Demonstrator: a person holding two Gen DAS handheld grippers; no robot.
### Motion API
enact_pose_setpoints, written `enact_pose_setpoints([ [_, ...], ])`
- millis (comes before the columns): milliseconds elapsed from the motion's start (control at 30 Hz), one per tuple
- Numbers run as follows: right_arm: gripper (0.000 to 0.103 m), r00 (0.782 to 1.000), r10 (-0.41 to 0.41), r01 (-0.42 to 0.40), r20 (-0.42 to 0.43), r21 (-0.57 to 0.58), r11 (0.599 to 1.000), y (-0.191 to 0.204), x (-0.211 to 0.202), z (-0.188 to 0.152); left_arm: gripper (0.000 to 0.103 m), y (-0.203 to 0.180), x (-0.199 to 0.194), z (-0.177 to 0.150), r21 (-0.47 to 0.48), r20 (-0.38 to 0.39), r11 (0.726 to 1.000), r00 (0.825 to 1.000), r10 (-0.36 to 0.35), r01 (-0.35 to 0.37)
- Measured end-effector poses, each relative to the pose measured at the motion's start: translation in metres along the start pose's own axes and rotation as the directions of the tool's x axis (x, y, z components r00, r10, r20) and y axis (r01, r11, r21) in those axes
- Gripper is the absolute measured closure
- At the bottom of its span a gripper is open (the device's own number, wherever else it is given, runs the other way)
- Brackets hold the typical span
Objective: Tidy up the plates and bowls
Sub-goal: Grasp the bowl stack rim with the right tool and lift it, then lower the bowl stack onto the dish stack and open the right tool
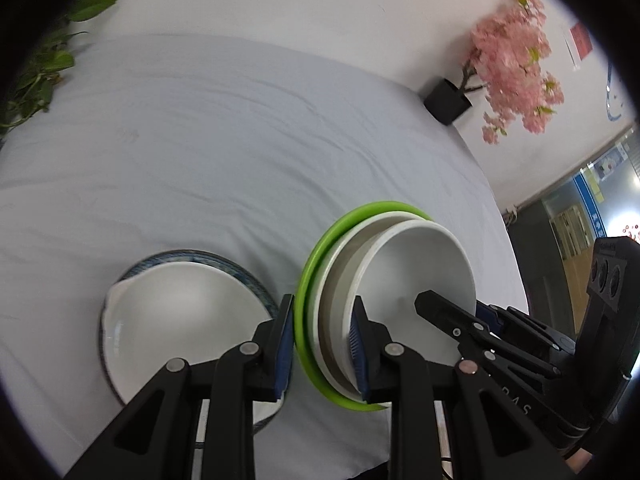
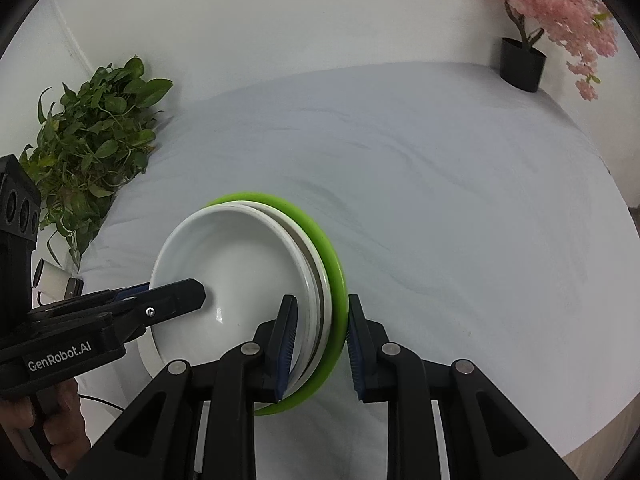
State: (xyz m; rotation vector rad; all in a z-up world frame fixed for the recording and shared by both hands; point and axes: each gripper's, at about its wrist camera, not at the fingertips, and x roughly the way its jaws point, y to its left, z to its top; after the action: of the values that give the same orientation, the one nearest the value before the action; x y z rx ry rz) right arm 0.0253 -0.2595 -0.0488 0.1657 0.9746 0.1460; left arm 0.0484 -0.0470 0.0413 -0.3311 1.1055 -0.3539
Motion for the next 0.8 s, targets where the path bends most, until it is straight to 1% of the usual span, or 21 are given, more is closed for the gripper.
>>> enact_pose_setpoints([
  [133, 0.081, 1.0, 0.021, -0.02, 0.014, -0.048, 0.999, 0.044, 0.005, 0.026, 0.079, 0.019, -0.019, 0.004, -0.029, 0.043, 0.999, 0.999, 0.016, -0.015],
  [367, 0.081, 0.998, 0.051, -0.048, 0.023, -0.115, 0.992, 0.101, 0.009, 0.05, 0.079, 0.052, -0.043, 0.007, -0.073, 0.086, 0.997, 0.996, 0.036, -0.03],
  [600, 0.081, 0.998, 0.062, -0.059, 0.009, -0.155, 0.986, 0.14, 0.018, 0.055, 0.079, 0.076, -0.051, 0.002, -0.107, 0.073, 0.994, 0.996, 0.042, -0.034],
  [800, 0.081, 0.996, 0.07, -0.077, -0.049, -0.158, 0.985, 0.153, 0.038, 0.044, 0.079, 0.097, -0.046, -0.014, -0.146, 0.025, 0.989, 0.999, 0.043, -0.039],
])
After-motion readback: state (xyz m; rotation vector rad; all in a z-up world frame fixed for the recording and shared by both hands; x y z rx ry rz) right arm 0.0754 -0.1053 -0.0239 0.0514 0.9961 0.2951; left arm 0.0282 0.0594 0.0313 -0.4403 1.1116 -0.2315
